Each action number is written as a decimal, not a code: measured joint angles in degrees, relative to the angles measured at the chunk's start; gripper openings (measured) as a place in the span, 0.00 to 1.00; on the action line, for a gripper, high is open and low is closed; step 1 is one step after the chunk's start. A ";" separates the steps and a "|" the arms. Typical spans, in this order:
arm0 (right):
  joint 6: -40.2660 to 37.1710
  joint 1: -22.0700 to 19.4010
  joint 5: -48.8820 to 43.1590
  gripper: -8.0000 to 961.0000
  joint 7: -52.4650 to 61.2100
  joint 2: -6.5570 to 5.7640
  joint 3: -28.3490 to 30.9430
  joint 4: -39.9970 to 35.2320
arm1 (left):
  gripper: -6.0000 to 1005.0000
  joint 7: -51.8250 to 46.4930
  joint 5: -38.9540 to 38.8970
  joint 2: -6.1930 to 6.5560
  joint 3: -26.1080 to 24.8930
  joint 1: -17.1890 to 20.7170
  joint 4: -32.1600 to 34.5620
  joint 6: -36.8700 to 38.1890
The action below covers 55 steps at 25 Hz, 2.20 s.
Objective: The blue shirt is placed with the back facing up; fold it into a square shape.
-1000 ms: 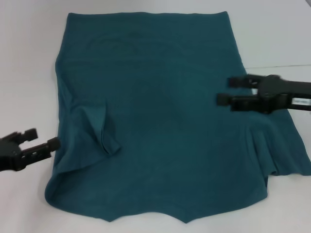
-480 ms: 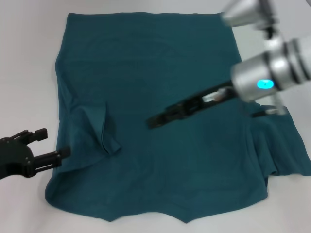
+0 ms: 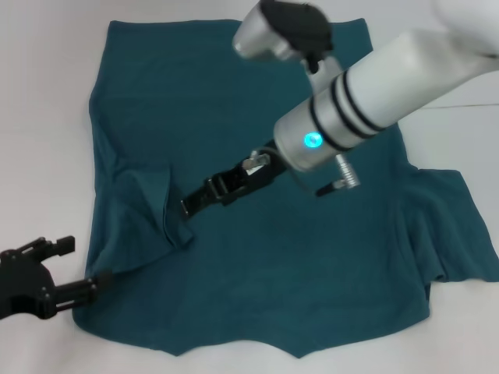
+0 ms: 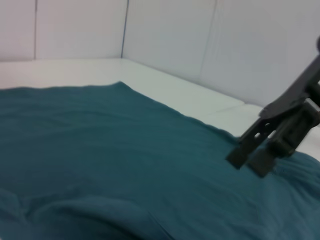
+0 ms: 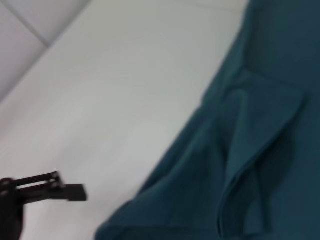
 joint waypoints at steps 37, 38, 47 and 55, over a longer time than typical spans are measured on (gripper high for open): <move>28.63 2.90 23.15 0.80 -12.36 0.64 -16.06 23.75 | 0.90 -0.36 0.65 -0.38 10.33 -10.20 -8.49 -7.96; 28.54 2.62 23.17 0.80 -12.58 0.53 -15.99 23.38 | 0.90 -0.38 0.64 -0.38 10.47 -10.39 -8.74 -8.34; 19.87 -11.42 22.43 0.80 -13.85 -1.59 -11.47 3.72 | 0.90 -4.45 0.63 -0.35 13.85 -11.28 -8.97 -14.21; -0.27 -25.60 21.05 0.80 -23.46 -3.51 7.12 -13.55 | 0.90 -12.93 0.86 -0.32 20.58 -13.22 -8.65 -23.11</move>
